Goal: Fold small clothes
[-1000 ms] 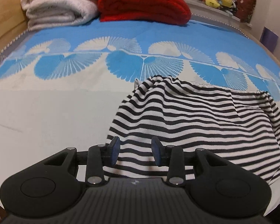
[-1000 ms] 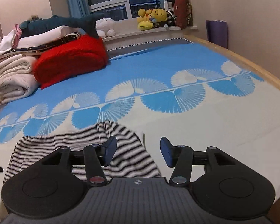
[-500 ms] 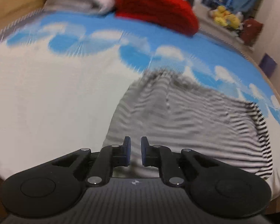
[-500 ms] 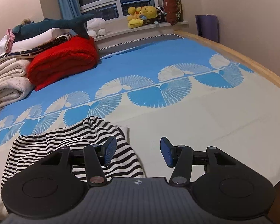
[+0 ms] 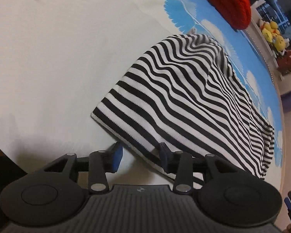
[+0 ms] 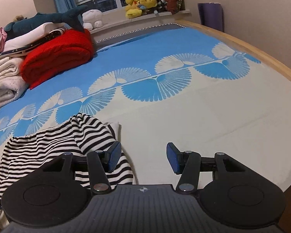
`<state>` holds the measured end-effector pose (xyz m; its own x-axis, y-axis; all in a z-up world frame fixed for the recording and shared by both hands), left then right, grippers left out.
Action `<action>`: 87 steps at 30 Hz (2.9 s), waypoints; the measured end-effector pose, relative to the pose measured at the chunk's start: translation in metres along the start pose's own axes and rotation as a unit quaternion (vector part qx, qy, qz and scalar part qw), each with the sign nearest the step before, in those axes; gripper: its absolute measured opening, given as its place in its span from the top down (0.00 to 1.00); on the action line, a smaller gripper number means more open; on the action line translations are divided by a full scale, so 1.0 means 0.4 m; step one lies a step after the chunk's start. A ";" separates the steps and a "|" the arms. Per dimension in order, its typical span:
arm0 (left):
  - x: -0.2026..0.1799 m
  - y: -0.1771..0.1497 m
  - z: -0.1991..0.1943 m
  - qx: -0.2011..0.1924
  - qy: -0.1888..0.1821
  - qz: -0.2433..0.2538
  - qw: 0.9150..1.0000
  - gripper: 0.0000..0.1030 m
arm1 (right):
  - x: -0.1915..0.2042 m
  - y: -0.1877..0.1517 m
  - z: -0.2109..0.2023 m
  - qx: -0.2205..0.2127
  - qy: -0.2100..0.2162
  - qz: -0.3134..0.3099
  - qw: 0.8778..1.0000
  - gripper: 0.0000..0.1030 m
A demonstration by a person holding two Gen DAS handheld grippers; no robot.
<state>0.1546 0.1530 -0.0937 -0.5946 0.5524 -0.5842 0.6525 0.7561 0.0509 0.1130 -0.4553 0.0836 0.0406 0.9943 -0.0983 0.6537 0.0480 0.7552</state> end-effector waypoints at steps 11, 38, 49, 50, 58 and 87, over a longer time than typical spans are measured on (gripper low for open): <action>-0.025 0.021 0.026 -0.064 0.010 -0.013 0.998 0.57 | -0.022 -0.018 -0.002 0.012 -0.013 0.008 1.000 0.48; 0.007 -0.016 -0.054 -0.106 0.070 0.028 0.991 0.73 | 0.046 -0.009 -0.002 0.002 -0.061 -0.006 0.998 0.48; -0.017 -0.017 -0.049 -0.120 0.080 0.055 0.988 0.95 | 0.023 -0.020 0.007 0.019 -0.068 0.003 0.997 0.48; -0.022 -0.020 -0.047 -0.123 0.083 0.057 0.987 0.95 | 0.022 -0.019 0.008 0.021 -0.067 0.005 0.998 0.48; -0.051 -0.019 -0.059 -0.128 0.100 0.083 0.983 0.95 | -0.002 -0.030 0.021 0.044 -0.061 0.023 0.997 0.48; -0.718 -0.837 0.021 0.002 -0.112 0.543 0.832 0.85 | -0.176 -0.039 -0.001 0.041 -0.043 0.096 0.994 0.48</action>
<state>0.1108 -0.2618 0.0502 0.4500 0.8292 -0.3317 0.7493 -0.1485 0.6454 0.0998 -0.5261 0.0790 0.2326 0.9725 -0.0148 0.6874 -0.1536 0.7099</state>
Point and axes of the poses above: each gripper's, at about its wrist camera, not at the fingertips, and z roughly the way its jaws point, x to its left, y to its top, the point moved 2 cm from there along z, roughly the way its jaws point, and after that the axes turned 14 degrees about -z, right-handed, at the moved point
